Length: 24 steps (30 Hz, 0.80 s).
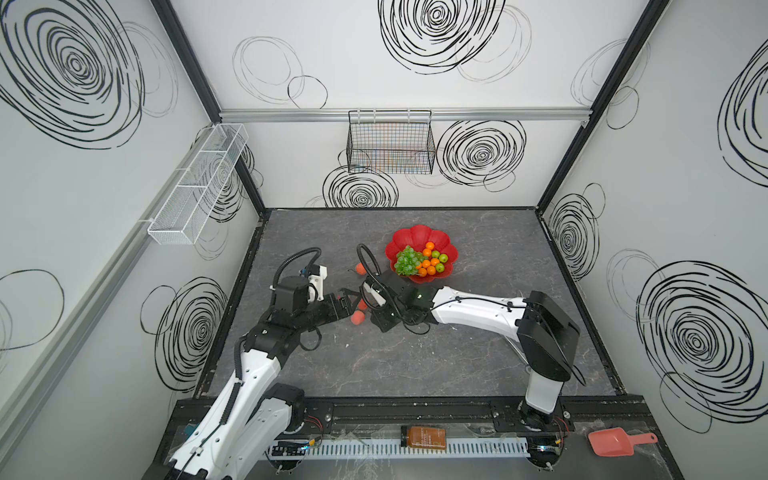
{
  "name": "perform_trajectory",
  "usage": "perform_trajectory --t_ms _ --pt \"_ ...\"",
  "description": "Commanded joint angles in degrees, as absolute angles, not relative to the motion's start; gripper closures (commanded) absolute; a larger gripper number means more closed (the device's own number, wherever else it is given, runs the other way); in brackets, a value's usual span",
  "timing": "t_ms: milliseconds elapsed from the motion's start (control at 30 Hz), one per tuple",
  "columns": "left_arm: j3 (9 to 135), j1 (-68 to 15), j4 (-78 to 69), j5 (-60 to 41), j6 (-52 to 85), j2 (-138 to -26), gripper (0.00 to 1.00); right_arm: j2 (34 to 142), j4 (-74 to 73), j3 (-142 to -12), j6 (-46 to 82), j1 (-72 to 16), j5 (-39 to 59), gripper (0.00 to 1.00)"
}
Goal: Place and organize the fake fruits in the fruit bowl
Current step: 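Close the right gripper on the small green pear and lift it, then carry the pear over the bowl with the right gripper while the left reaches in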
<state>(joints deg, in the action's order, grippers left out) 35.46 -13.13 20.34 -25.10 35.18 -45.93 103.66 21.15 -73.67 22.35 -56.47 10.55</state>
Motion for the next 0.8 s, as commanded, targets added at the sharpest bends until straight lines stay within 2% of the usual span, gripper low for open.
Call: perform_trajectory --t_ms 0,467,767 --pt "37.5 -16.2 15.5 -22.4 35.9 -46.9 0.04 100.1 23.1 -71.8 23.0 -54.5 10.5 0.67" --pt "39.2 -27.4 9.5 -17.0 36.4 -53.2 0.04 91.0 23.3 -64.3 21.9 -43.0 11.2 0.66" --pt "41.8 -35.5 1.9 -13.6 38.4 -61.0 0.04 86.9 22.4 -59.7 20.1 -34.4 13.3 0.66"
